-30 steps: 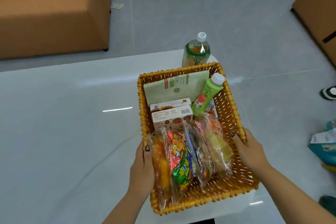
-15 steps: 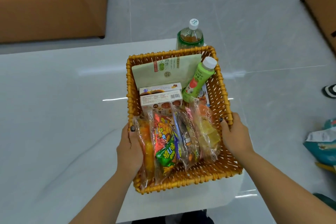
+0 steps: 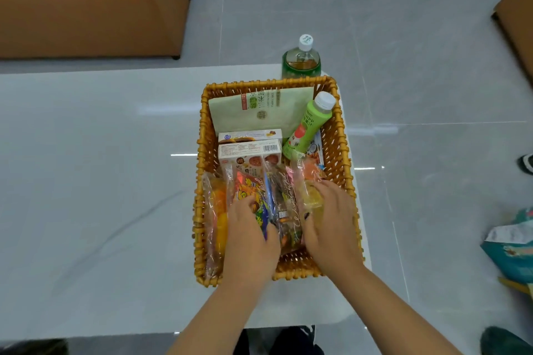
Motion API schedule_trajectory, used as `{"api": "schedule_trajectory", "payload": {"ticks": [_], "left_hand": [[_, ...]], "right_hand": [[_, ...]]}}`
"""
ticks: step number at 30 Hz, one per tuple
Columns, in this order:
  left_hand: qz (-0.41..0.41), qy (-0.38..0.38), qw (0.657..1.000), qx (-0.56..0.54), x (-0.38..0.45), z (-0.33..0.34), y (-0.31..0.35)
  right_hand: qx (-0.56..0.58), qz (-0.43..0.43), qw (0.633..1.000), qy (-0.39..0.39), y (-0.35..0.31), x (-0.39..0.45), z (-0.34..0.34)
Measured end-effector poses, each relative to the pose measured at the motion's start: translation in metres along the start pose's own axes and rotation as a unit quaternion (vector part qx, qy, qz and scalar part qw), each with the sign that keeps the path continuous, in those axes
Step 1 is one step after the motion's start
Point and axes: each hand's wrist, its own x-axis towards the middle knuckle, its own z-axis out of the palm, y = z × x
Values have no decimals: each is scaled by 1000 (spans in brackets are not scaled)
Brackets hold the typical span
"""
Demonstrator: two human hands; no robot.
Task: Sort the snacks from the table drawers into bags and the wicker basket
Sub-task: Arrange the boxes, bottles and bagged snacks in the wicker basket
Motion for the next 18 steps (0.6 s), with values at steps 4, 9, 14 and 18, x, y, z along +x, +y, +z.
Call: {"api": "schedule_trajectory", "payload": {"ticks": [4,9,14,18], "left_hand": [[-72,-58,996,8,9,16,11],[-81,-130,982,114,12,27,21],[-103,-203,963,142,15,37,21],[-87,-214,964,130,16,38,14]], "right_hand": [[5,110,993,-54,5,-1,8],[8,119,991,-64,8,-4,12],[5,156,982,-104,11,-7,17],[-9,144,985,-98,13,-2,18]]}}
